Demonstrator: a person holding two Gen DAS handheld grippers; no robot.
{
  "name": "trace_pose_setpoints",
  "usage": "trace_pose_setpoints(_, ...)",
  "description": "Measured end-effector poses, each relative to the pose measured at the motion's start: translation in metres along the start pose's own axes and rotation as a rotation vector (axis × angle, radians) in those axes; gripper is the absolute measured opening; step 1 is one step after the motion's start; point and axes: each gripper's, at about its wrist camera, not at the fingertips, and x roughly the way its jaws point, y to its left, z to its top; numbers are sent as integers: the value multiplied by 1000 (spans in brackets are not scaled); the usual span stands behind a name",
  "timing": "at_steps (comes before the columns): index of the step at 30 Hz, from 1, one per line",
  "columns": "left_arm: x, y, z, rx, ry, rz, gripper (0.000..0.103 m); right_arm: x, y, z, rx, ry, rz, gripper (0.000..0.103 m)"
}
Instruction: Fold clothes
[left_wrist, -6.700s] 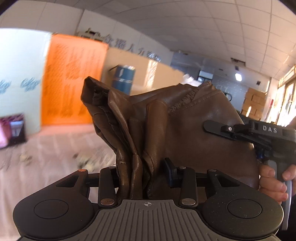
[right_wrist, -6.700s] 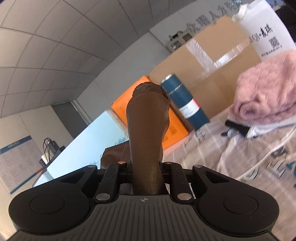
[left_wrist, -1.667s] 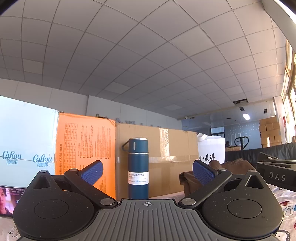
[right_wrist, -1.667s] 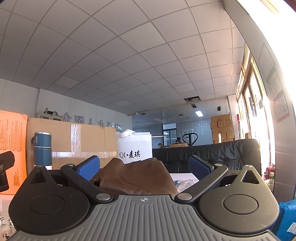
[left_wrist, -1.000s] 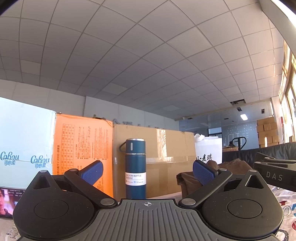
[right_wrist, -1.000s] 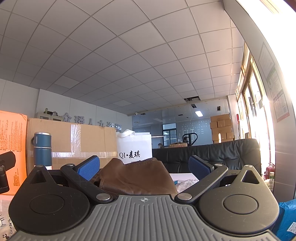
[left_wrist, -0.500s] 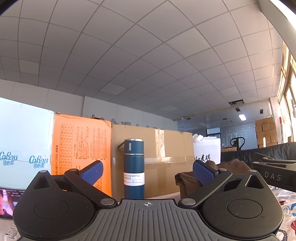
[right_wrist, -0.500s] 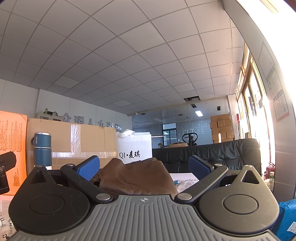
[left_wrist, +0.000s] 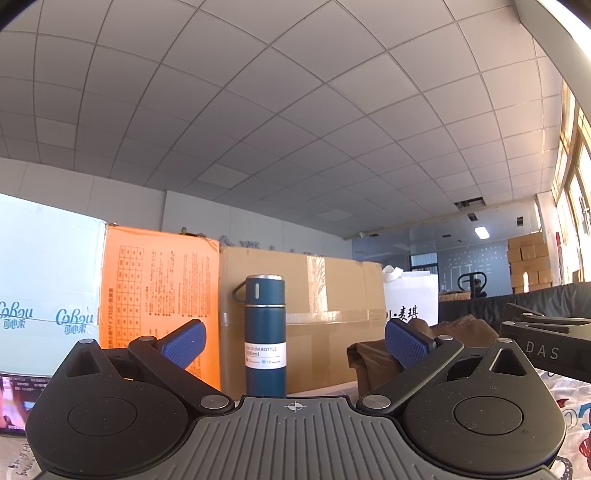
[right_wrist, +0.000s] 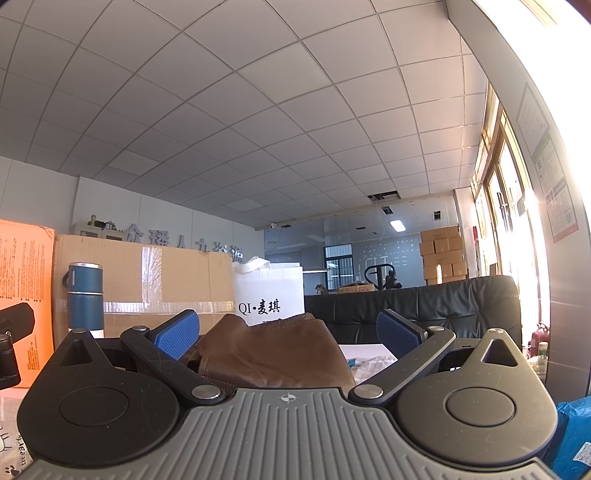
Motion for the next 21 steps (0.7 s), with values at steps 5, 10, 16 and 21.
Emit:
trace_pose_setpoints(5,0,0,0,0,1,0,103,0,1,-2,0,1,0,103)
trace_pose_setpoints(10,0,0,0,-1,2,0,103,-1,0,-1,0,2,1,103)
trace_pose_setpoints(16,-1,0,0,-1,3,-1,103,-2,1,-1,-2,6,3,103)
trace_pose_setpoints(21,-1,1,0,-1,4,-1,103,-2,1,0,-3,9,4,103)
